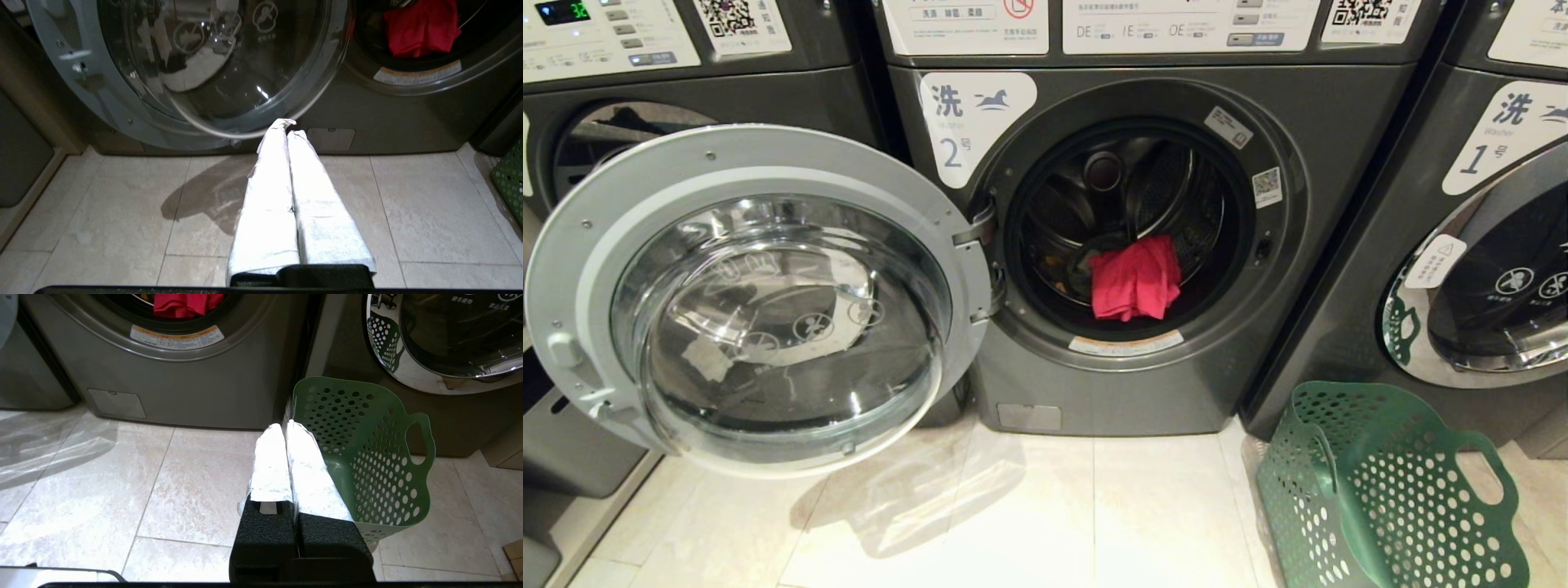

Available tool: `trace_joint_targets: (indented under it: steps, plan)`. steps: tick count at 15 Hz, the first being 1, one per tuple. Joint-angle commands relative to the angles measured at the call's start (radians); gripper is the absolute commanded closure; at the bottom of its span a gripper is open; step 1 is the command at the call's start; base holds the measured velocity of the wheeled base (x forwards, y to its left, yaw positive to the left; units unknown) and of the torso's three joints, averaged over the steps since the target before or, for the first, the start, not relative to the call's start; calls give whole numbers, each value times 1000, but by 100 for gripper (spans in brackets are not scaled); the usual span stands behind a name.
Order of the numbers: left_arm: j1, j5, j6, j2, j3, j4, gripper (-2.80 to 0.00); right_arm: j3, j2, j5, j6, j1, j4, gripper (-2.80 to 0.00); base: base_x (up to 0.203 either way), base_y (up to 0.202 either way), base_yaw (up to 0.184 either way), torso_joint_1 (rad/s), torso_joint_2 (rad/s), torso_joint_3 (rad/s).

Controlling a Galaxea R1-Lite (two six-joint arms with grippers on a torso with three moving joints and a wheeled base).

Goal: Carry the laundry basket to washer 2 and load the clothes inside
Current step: Close the washing machine door with the left hand

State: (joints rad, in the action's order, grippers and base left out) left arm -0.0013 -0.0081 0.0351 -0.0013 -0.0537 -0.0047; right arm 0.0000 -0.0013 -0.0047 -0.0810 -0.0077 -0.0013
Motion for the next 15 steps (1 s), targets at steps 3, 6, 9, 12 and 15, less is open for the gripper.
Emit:
trace_joint_targets:
  steps: [3, 6, 9, 12, 15]
  plan:
    - [-1, 8, 13, 33, -256, 107, 0, 0, 1, 0, 20, 0, -2, 0, 0, 0, 0, 0, 0, 0]
    - [0, 38, 41, 264, -532, 214, 0, 0, 1, 0, 21, 0, 0, 0, 0, 0, 0, 0, 0, 0]
    - [1, 75, 5, 618, -799, 244, 0, 0, 1, 0, 48, 0, -3, 0, 0, 0, 0, 0, 0, 0]
    - [40, 99, -90, 984, -1035, 245, 0, 0, 1, -3, 69, 0, -3, 0, 0, 0, 0, 0, 0, 0]
    - [222, 18, -141, 1291, -1205, 142, 0, 0, 1, -3, 72, 0, -5, 0, 0, 0, 0, 0, 0, 0]
